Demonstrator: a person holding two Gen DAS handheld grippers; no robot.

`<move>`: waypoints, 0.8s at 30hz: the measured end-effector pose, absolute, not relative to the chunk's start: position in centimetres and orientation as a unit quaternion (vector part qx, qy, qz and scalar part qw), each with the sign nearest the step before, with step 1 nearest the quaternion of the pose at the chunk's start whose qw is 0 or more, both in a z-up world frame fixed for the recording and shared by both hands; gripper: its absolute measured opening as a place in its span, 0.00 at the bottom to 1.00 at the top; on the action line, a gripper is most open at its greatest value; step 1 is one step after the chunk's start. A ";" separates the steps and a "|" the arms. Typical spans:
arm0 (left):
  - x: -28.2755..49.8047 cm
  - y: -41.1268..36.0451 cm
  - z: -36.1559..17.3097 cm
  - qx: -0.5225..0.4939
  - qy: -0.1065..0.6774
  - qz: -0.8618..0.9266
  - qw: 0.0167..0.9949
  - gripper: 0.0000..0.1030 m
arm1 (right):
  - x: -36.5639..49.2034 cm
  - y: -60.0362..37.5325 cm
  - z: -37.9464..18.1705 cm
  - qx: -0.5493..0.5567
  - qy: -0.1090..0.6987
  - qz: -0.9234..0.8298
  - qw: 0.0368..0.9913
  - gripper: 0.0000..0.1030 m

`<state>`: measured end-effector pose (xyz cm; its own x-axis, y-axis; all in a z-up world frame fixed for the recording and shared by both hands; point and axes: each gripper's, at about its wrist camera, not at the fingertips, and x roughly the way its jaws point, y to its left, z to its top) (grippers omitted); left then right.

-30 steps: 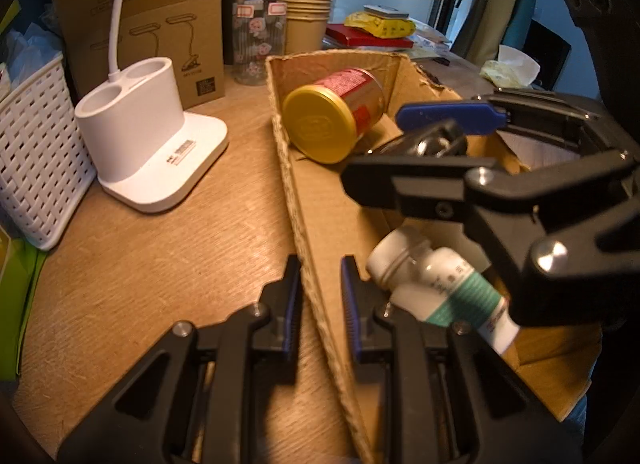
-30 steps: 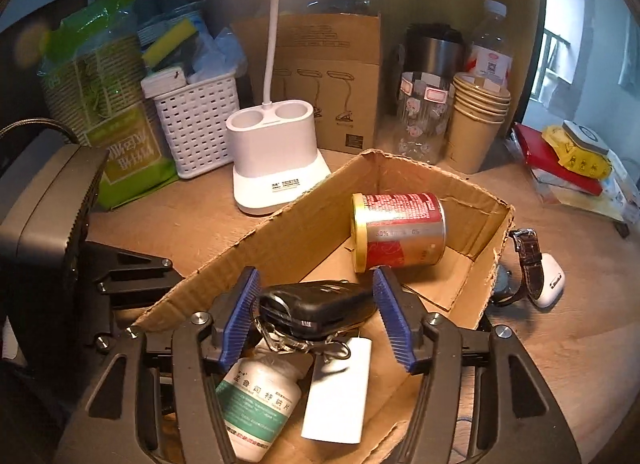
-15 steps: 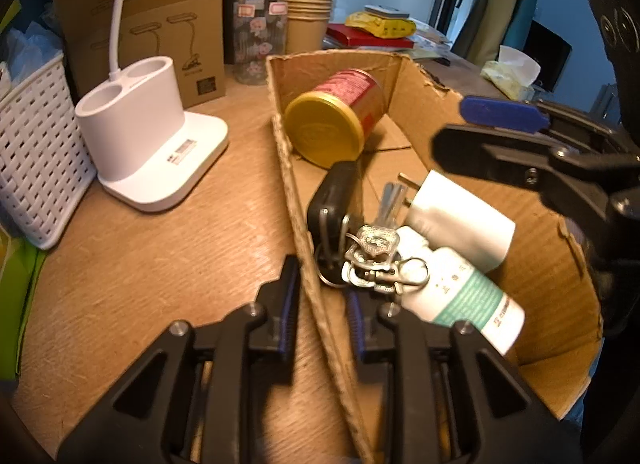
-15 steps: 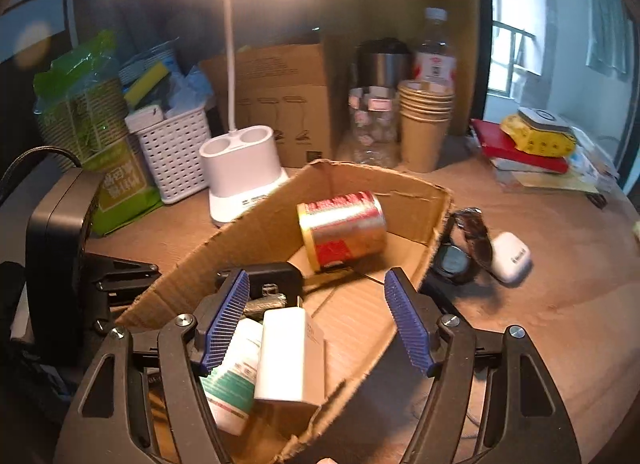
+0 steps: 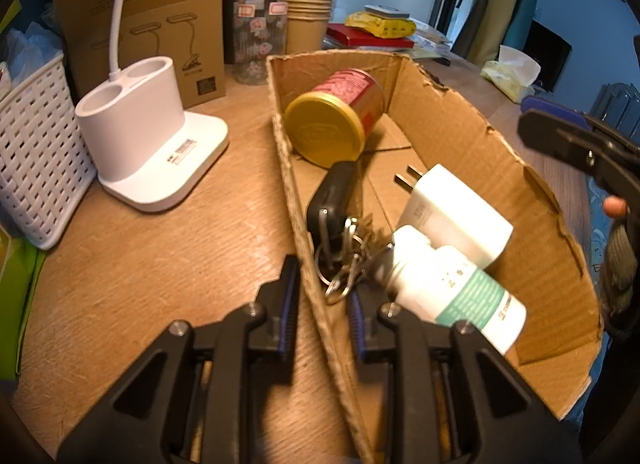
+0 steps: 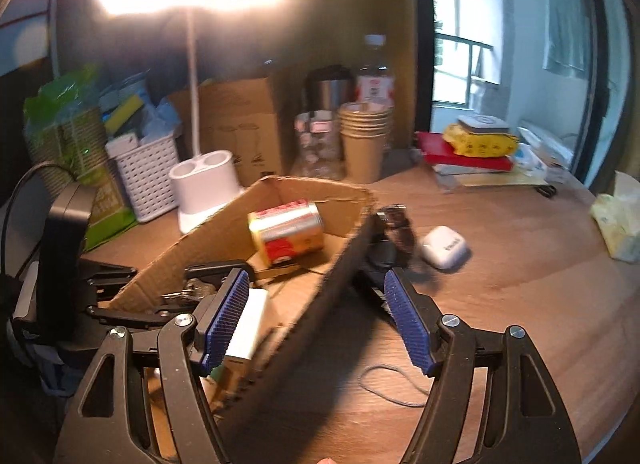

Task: Organize rigid objects
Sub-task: 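Move the right gripper back to the black flashlight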

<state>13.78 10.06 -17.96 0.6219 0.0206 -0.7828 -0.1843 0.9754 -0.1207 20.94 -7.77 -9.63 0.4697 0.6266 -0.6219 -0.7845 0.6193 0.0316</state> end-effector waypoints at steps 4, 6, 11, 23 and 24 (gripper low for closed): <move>13.7 10.1 -17.9 -0.095 0.431 0.057 0.896 0.24 | 22.0 -9.5 -9.6 -0.112 0.304 0.395 0.859 0.71; 13.7 10.0 -17.9 -0.095 0.431 0.057 0.896 0.24 | 22.6 -10.4 -9.8 -0.106 0.306 0.383 0.865 0.71; 13.7 10.0 -17.9 -0.095 0.431 0.057 0.896 0.24 | 24.3 -12.4 -10.7 -0.087 0.315 0.347 0.879 0.72; 13.7 10.0 -17.9 -0.095 0.431 0.057 0.896 0.24 | 25.9 -14.0 -12.2 -0.077 0.332 0.313 0.887 0.71; 13.7 10.0 -17.9 -0.095 0.431 0.057 0.896 0.24 | 26.1 -14.1 -12.3 -0.077 0.333 0.312 0.886 0.71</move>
<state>13.73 10.04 -17.95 0.6221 0.0204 -0.7827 -0.1842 0.9754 -0.1209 26.06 -14.08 -12.32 0.5830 0.5024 -0.6386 -0.6051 0.7929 0.0714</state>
